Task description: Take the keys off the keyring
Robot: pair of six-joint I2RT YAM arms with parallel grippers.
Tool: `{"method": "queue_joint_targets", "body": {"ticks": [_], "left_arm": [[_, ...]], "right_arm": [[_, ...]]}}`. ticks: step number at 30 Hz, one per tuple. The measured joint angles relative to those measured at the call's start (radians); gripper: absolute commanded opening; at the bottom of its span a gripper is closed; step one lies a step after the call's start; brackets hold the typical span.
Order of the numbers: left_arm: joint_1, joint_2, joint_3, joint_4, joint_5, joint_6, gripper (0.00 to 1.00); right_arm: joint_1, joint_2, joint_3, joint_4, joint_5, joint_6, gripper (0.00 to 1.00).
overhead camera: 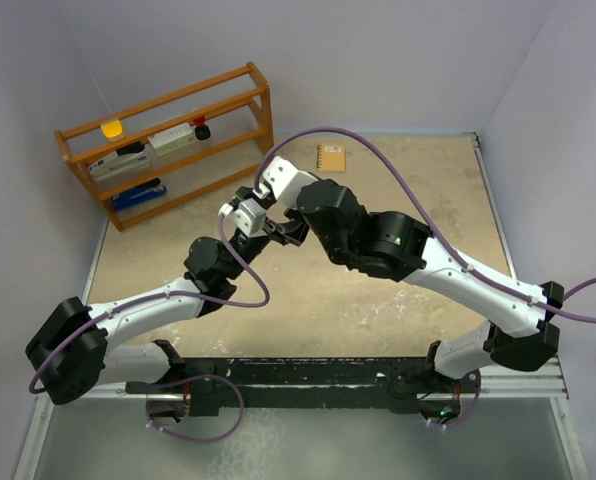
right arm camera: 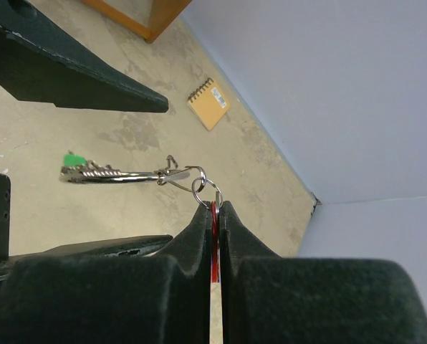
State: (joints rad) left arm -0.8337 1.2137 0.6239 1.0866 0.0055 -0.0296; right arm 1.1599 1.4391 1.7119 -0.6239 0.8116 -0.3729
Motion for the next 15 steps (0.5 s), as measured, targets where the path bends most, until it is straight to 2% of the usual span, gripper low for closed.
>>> {"method": "queue_joint_targets", "body": {"ticks": [15], "left_arm": [[0.000,0.065,0.000,0.089,-0.002,-0.005,0.60]], "right_arm": [[0.016,0.000,-0.003,0.000,0.000,0.003,0.00]]}}
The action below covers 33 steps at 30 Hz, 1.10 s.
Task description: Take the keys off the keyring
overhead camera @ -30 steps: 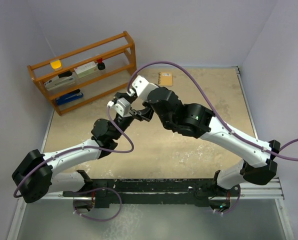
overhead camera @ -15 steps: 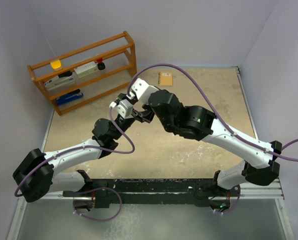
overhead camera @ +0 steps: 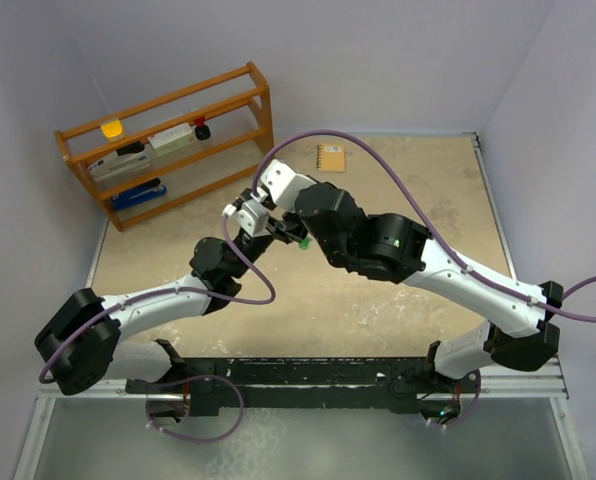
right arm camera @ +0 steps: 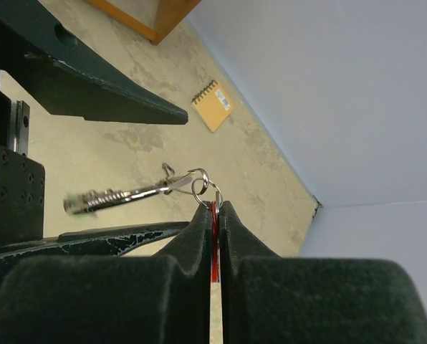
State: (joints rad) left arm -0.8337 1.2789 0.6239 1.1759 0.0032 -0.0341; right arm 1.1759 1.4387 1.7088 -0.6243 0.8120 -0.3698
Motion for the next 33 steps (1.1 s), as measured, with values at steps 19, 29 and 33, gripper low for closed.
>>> {"method": "queue_joint_targets", "body": {"ticks": [19,29,33], "left_arm": [[0.000,0.013,0.000,0.056,-0.015,-0.008,0.49],[0.000,0.013,0.000,0.056,-0.015,-0.008,0.48],[0.000,0.013,0.000,0.055,-0.015,-0.008,0.45]], "right_arm": [[0.010,0.000,0.000,0.001,0.001,0.003,0.00],[0.020,0.000,0.000,0.002,0.000,0.003,0.00],[0.022,0.000,0.000,0.001,0.001,0.003,0.00]]}}
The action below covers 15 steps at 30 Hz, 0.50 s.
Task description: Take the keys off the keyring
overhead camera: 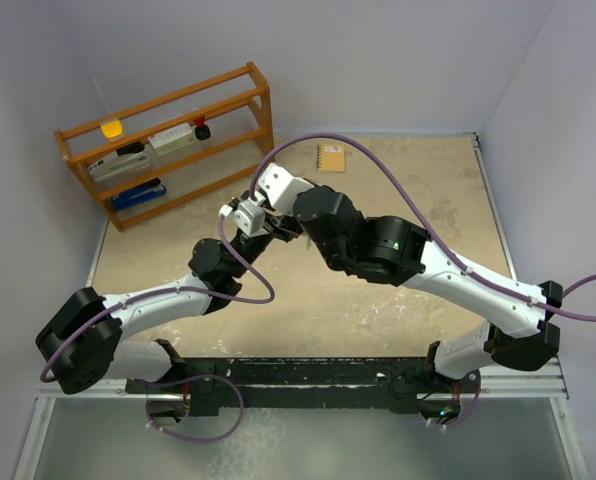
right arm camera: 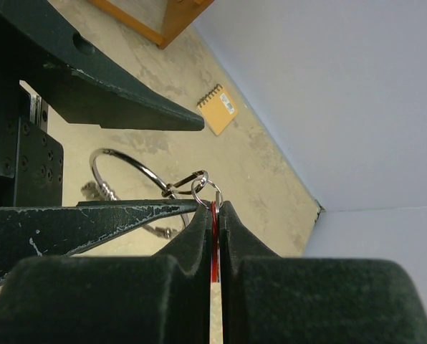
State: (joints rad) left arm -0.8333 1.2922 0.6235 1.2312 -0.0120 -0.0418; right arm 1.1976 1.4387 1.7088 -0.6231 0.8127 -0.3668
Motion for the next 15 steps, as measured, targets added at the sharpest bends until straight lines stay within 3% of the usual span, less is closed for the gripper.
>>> {"method": "queue_joint_targets", "body": {"ticks": [15], "left_arm": [[0.000,0.000,0.000,-0.023,0.036,-0.004,0.39]], "right_arm": [[0.001,0.000,-0.011,0.009,0.000,-0.001,0.00]]}}
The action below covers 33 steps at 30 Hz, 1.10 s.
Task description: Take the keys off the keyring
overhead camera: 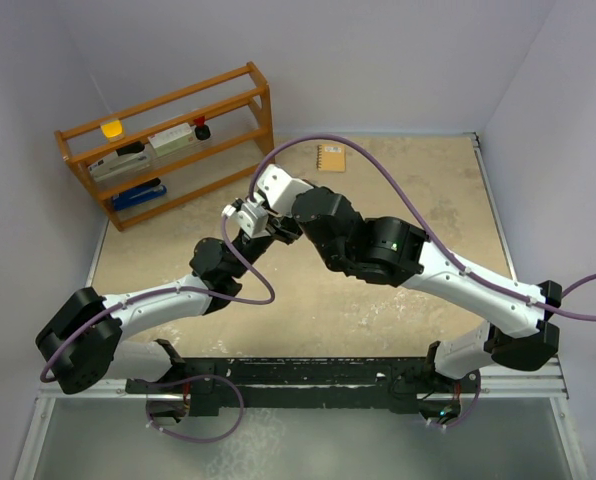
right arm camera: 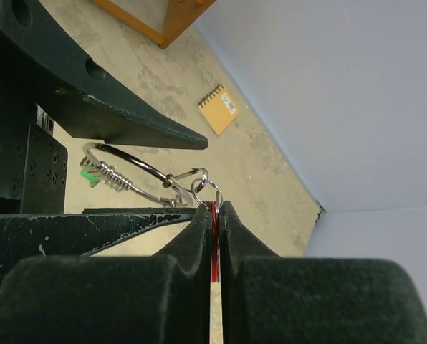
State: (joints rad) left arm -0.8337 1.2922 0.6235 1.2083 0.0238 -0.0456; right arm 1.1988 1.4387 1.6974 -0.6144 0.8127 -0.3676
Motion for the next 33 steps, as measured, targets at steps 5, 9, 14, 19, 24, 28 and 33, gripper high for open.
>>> {"method": "queue_joint_targets", "body": {"ticks": [5,9,14,19,24,28,33], "left_arm": [[0.000,0.000,0.000,-0.002,0.003,-0.004,0.32],[0.000,0.000,0.000,-0.006,0.007,-0.006,0.27],[0.000,0.000,0.000,-0.008,0.010,-0.006,0.19],[0.000,0.000,0.000,0.000,0.011,-0.006,0.15],[0.000,-0.013,-0.010,0.002,0.011,-0.003,0.10],[0.000,-0.041,-0.023,-0.008,0.016,0.006,0.02],[0.000,-0.063,-0.031,-0.024,0.018,0.017,0.00]], "right_arm": [[0.001,0.000,0.000,0.005,0.000,0.000,0.00],[0.001,0.000,0.000,0.008,0.000,0.000,0.00],[0.001,0.000,-0.004,0.019,0.000,-0.002,0.00],[0.001,0.000,-0.004,0.018,0.000,-0.001,0.00],[0.001,0.000,-0.004,0.019,0.000,0.001,0.00],[0.003,0.000,-0.004,0.020,0.000,0.002,0.00],[0.006,0.000,-0.004,0.026,0.001,0.001,0.00]]}}
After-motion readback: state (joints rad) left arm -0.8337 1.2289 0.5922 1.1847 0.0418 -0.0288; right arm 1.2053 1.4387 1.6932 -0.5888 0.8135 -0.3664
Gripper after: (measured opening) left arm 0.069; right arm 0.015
